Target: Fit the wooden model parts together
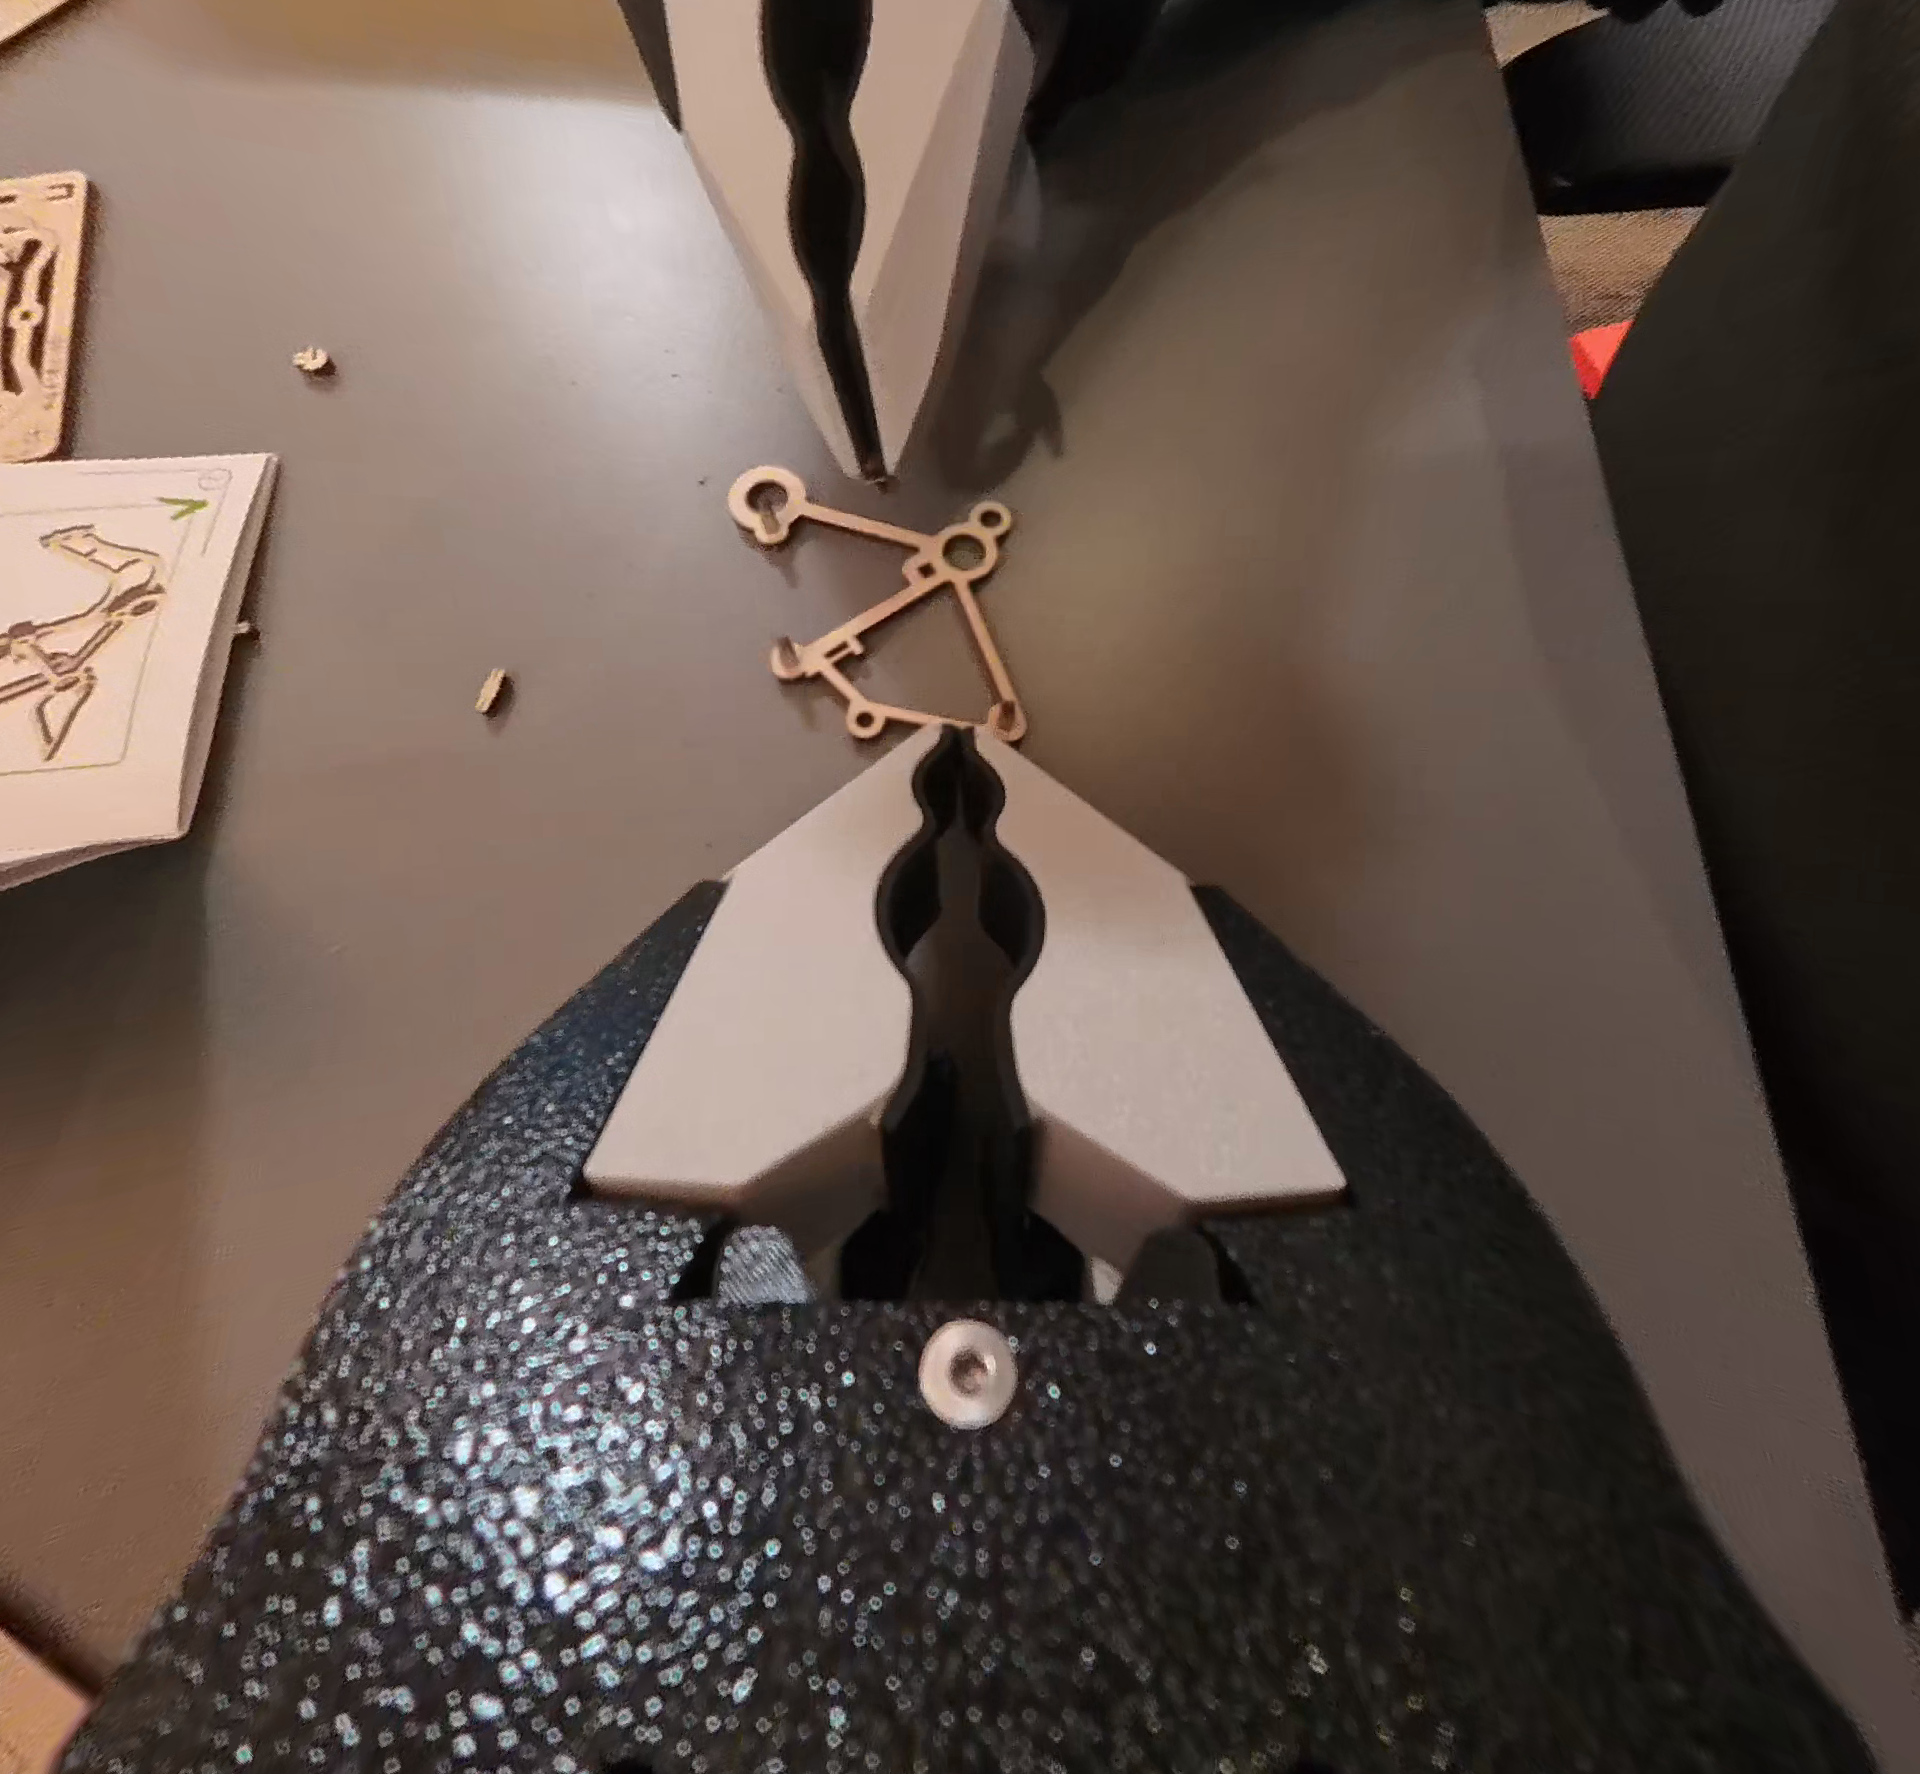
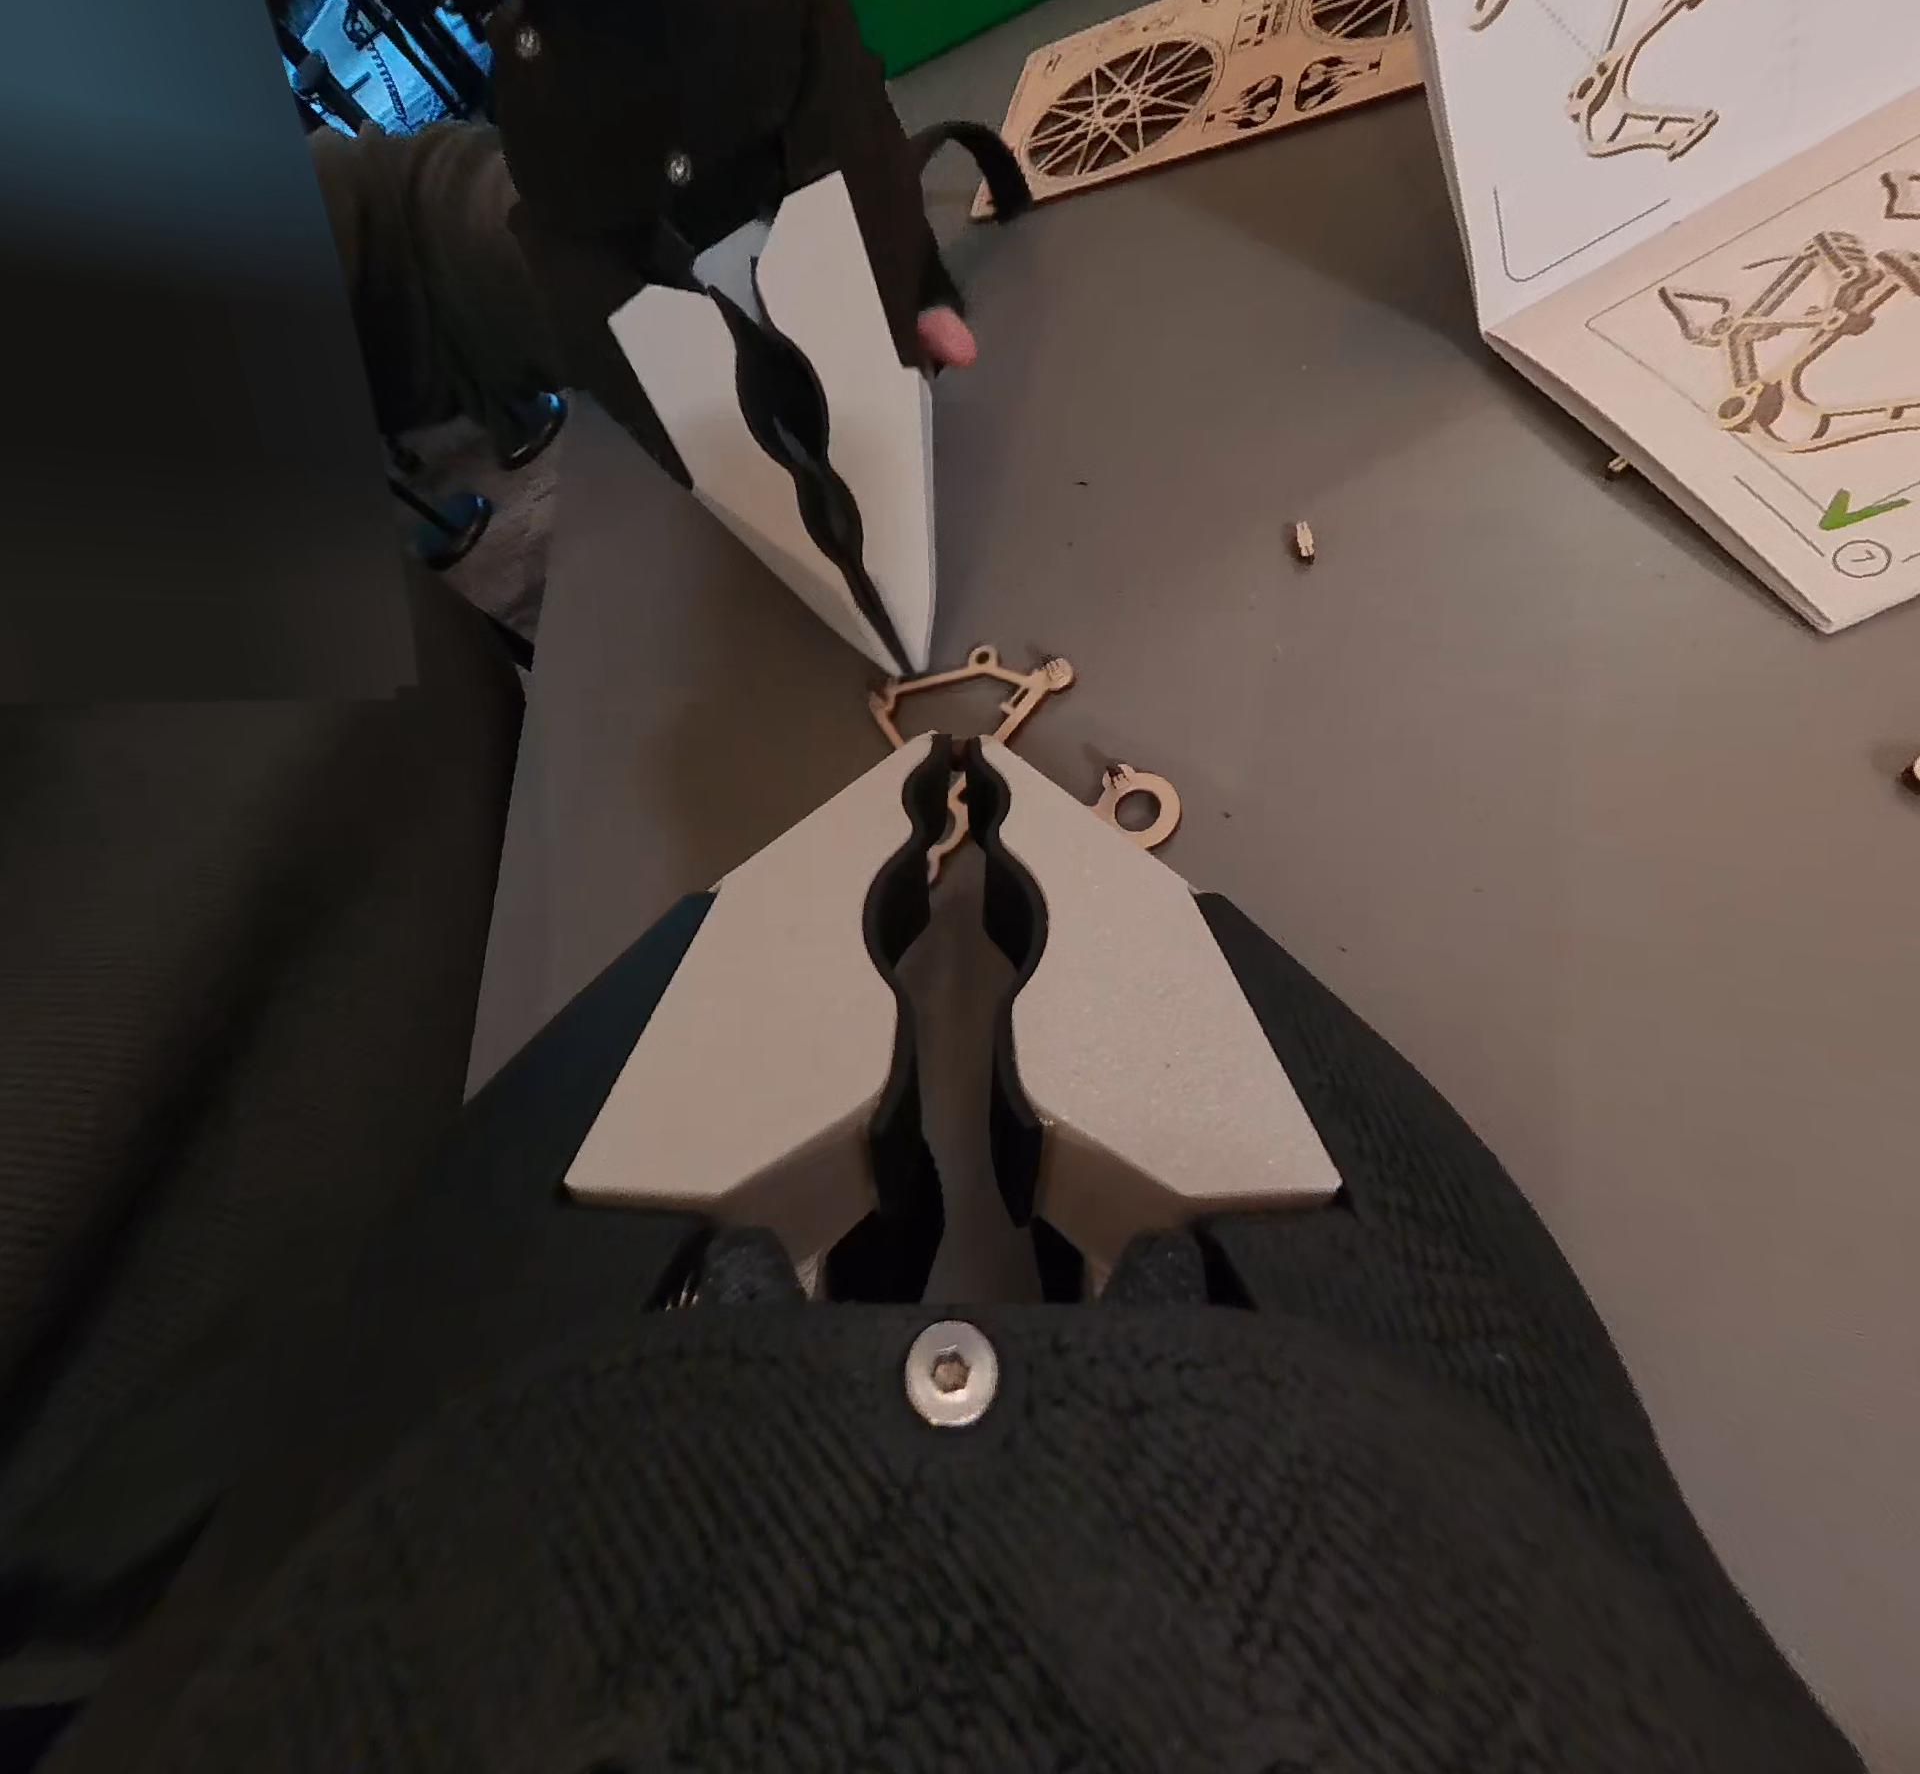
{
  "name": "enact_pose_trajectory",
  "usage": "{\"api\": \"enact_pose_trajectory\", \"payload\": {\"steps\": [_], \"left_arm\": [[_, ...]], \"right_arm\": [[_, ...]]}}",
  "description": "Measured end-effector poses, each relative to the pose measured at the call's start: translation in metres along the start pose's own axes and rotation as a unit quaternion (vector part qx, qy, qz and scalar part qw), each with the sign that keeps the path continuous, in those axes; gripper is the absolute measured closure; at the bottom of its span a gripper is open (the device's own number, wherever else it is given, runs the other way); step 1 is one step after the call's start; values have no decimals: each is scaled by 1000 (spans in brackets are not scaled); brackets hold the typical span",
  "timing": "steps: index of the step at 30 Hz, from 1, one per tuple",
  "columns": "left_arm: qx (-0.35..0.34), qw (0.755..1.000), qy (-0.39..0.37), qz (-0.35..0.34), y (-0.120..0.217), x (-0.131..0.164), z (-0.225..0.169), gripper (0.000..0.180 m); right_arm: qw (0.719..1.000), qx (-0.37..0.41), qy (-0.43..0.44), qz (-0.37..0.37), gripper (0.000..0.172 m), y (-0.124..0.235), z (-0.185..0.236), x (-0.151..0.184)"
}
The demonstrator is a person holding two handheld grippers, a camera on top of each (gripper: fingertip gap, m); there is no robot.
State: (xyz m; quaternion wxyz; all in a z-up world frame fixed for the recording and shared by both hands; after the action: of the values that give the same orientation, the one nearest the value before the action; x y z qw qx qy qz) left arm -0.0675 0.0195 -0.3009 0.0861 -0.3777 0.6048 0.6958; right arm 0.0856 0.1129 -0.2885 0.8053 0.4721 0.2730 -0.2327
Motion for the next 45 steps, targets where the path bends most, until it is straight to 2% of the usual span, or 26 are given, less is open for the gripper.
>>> {"api": "enact_pose_trajectory", "payload": {"steps": [9,12,17,27,45], "left_arm": [[-7,1000,-19,-3,-6,-7,-13,180],[-25,999,6,-30,-1,-8,-8,180],[15,996,49,-68,8,-7,2,180],[18,1000,23,-11,-2,-5,-3,180],[22,999,24,-6,-3,-5,-3,180]], "right_arm": [[998,41,36,34,171,0,7,-1],[997,43,38,56,171,1,7,3],[996,37,43,63,171,-3,7,4],[992,61,66,87,171,-10,9,7],[978,104,151,103,171,-12,16,5]]}}
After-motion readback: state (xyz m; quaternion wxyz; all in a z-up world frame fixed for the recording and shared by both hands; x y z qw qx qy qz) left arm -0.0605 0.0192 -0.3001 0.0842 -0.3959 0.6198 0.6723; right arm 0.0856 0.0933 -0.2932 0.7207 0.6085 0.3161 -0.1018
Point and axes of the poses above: each gripper's, where its closed fingertips meet, y back along the fingers, x out of its underside, z = x × y across the jaws, the point moved 9 cm from there along y, back along the fingers, and after that the axes turned 13 degrees about z, right-handed, at the moved point
